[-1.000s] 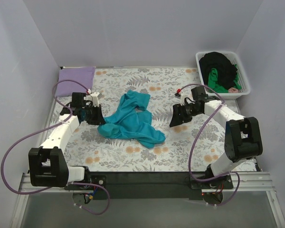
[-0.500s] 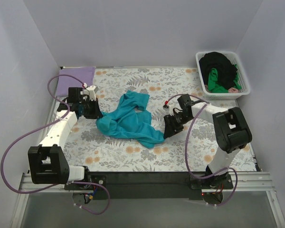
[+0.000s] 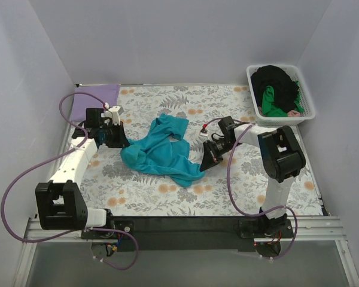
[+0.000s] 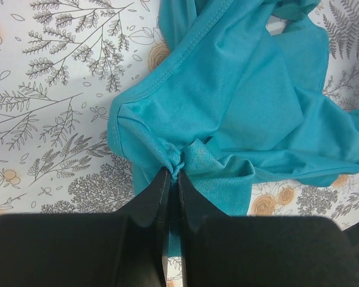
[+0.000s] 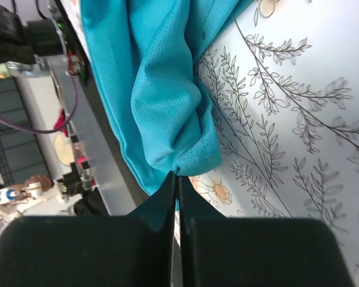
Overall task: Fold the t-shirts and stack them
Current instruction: Flatten the tshirt out
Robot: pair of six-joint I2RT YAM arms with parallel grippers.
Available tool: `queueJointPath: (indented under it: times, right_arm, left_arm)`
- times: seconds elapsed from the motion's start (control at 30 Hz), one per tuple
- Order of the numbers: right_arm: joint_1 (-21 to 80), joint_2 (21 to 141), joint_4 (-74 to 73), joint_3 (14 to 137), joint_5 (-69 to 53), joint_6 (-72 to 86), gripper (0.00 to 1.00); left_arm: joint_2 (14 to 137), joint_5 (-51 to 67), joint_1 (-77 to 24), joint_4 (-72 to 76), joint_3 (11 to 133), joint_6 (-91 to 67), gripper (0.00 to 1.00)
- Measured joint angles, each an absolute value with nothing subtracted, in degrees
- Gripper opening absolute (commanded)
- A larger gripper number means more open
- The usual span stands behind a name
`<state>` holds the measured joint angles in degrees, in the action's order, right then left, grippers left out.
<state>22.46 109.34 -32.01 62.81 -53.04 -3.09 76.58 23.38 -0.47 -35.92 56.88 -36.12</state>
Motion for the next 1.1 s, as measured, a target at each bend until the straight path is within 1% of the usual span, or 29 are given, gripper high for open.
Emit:
queueJointPath:
  times: [0.1, 0.17, 0.3, 0.4, 0.47, 0.53, 0.63, 0.73, 0.77, 0.8, 0.83, 0.87, 0.9, 0.97, 1.0, 1.03, 1.07, 1.1]
  right_arm:
    - [19.68, 109.36, -34.20, 66.35, -53.74, -2.94, 0.01]
    - [15.90, 109.12, -34.96, 70.59, -53.69, -2.33, 0.01]
    - [5.23, 107.44, -34.74, 84.62, -53.10, 0.27, 0.01]
    - [-0.30, 101.69, -33.06, 88.99, -51.81, 1.08, 0.01]
    - [-1.23, 94.98, -32.42, 87.11, -50.46, 0.86, 0.01]
    - [-0.03, 87.66, -31.79, 81.76, -48.60, -0.73, 0.01]
    - [3.73, 80.47, -33.10, 72.23, -43.94, -5.08, 0.01]
    - [9.58, 78.70, -35.92, 62.76, -36.40, -9.96, 0.01]
    - [11.88, 79.24, -37.32, 60.75, -33.91, -11.09, 0.25]
    - [13.43, 79.94, -38.68, 59.81, -32.21, -11.66, 0.38]
    - [15.18, 80.90, -40.07, 59.33, -30.59, -12.69, 0.48]
    - [16.45, 81.84, -41.30, 59.35, -29.54, -13.63, 0.61]
    - [17.04, 82.39, -42.15, 59.68, -28.71, -14.37, 0.63]
    - [17.02, 82.83, -43.94, 61.06, -27.49, -16.32, 0.66]
    - [16.73, 82.76, -44.56, 62.13, -27.00, -16.97, 0.66]
    - [16.45, 82.56, -44.97, 63.11, -26.65, -17.63, 0.63]
    - [16.10, 82.24, -45.12, 63.99, -26.24, -18.44, 0.53]
    - [15.79, 81.78, -45.10, 64.53, -25.76, -19.38, 0.48]
  left_arm:
    - [77.69, 23.46, -0.32, -36.05, 58.19, -36.62, 0.00]
    - [79.18, 24.03, 0.34, -36.42, 60.53, -37.04, 0.00]
    - [83.64, 26.68, 1.83, -38.28, 70.81, -37.76, 0.00]
    - [84.40, 29.69, 2.33, -38.81, 77.36, -36.25, 0.00]
    - [82.26, 30.89, 2.57, -39.59, 77.38, -33.61, 0.00]
    - [79.18, 31.66, 2.74, -40.84, 74.61, -30.00, 0.00]
    - [73.03, 31.97, 3.86, -43.68, 65.21, -24.01, 0.00]
    - [70.59, 31.07, 4.40, -47.29, 55.37, -19.03, 0.00]
    - [71.00, 30.52, 4.40, -48.10, 53.17, -18.06, 0.14]
    - [71.92, 29.85, 4.40, -48.84, 51.72, -17.34, 0.31]
    - [72.86, 29.36, 4.40, -49.23, 51.16, -16.69, 0.43]
    - [74.35, 29.02, 4.38, -49.60, 51.07, -16.19, 0.52]
    - [75.75, 28.64, 4.43, -49.45, 51.29, -15.92, 0.68]
    - [77.84, 28.56, 4.62, -49.60, 52.42, -16.05, 0.72]
    - [78.78, 28.56, 4.75, -49.82, 53.43, -15.99, 0.77]
    - [79.29, 28.67, 4.78, -49.87, 54.43, -15.90, 0.77]
    - [79.42, 28.91, 4.80, -49.93, 55.46, -15.94, 0.77]
    - [79.37, 29.15, 4.82, -49.95, 56.42, -15.99, 0.77]
